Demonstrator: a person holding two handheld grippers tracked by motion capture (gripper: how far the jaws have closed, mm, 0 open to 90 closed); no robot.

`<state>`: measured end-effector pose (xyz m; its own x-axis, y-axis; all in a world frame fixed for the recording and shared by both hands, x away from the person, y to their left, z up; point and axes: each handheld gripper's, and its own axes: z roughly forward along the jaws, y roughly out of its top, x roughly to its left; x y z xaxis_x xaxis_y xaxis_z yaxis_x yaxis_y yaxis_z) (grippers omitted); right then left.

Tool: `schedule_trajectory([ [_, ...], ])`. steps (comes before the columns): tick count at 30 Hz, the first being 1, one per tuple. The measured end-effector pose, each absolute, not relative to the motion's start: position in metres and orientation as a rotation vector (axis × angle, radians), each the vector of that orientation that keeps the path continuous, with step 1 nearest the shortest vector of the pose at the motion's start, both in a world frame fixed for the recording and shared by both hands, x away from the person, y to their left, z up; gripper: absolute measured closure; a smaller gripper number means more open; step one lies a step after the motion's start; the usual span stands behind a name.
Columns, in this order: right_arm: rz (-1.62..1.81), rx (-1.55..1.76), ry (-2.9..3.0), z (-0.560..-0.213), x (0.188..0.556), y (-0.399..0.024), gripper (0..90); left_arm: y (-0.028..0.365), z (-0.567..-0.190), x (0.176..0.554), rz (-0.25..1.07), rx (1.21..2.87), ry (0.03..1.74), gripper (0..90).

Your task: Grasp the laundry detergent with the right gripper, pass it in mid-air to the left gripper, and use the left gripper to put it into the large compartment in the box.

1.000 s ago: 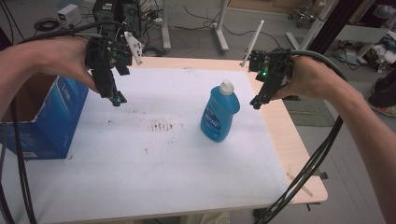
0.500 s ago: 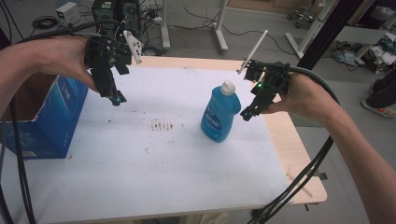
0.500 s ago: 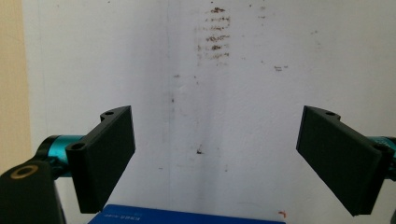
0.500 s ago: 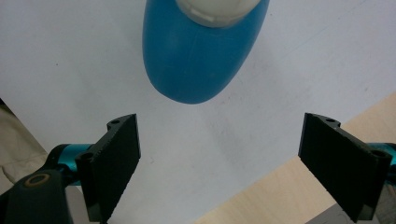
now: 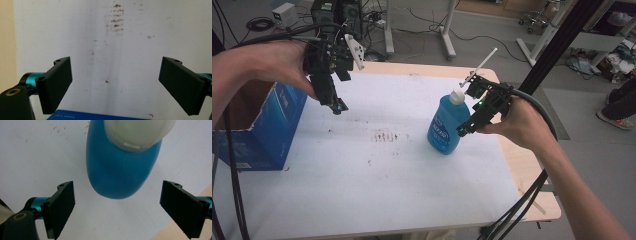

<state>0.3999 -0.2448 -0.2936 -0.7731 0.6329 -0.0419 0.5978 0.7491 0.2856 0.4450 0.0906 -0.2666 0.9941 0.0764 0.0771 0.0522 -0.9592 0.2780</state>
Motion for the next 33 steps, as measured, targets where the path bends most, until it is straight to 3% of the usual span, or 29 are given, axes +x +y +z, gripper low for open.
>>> schedule_trajectory([
  [33,0.764,1.144,2.542,-0.339,0.385,-0.241,12.0,0.093,-0.268,0.445,0.141,2.848,0.099,11.7],
])
